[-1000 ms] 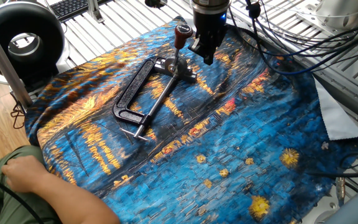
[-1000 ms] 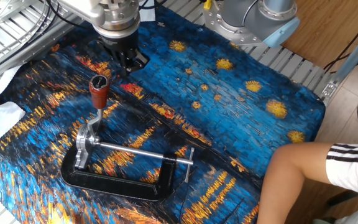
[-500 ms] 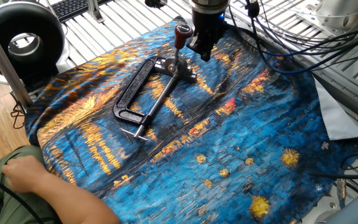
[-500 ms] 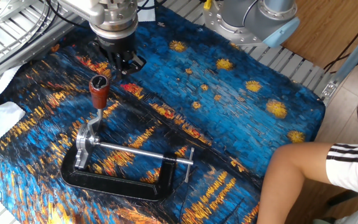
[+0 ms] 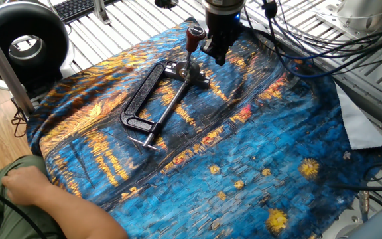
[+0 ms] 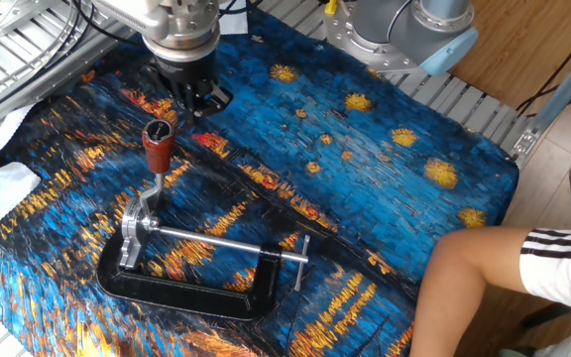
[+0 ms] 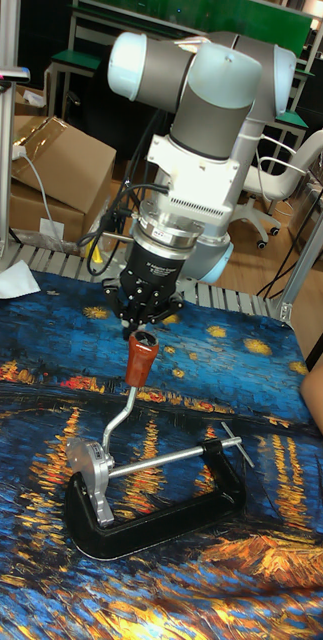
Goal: Push down the lever
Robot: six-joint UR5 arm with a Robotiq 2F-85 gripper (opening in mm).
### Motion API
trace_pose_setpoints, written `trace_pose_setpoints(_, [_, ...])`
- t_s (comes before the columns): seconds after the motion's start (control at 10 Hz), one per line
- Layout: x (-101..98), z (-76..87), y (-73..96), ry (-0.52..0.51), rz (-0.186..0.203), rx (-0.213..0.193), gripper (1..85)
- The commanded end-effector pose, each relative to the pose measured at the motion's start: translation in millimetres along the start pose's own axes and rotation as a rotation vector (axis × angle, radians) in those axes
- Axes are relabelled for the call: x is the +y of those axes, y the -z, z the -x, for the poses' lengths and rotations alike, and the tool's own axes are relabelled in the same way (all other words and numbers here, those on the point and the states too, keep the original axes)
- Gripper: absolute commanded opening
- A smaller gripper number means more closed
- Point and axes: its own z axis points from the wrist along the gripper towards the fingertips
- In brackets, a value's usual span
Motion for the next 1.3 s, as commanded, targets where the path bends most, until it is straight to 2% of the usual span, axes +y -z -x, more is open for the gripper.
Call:
trace_pose_setpoints(0.0, [-1.9,-1.7,1.0,0.020,-0.005,0.006,1.0])
trace_pose_setpoints(0.3, [-1.1,10.3,4.7,0.045,-0.020,0.000,1.0])
trace_pose_setpoints(0.5, [6.4,24.5,5.9,0.051,-0.010,-0.013,1.0])
trace_pose_setpoints(1.0, [10.3,51.3,11.3,0.095,-0.041,-0.037,1.0])
trace_pose_setpoints(1.2, [6.4,60.6,12.4,0.127,-0.067,-0.058,1.0])
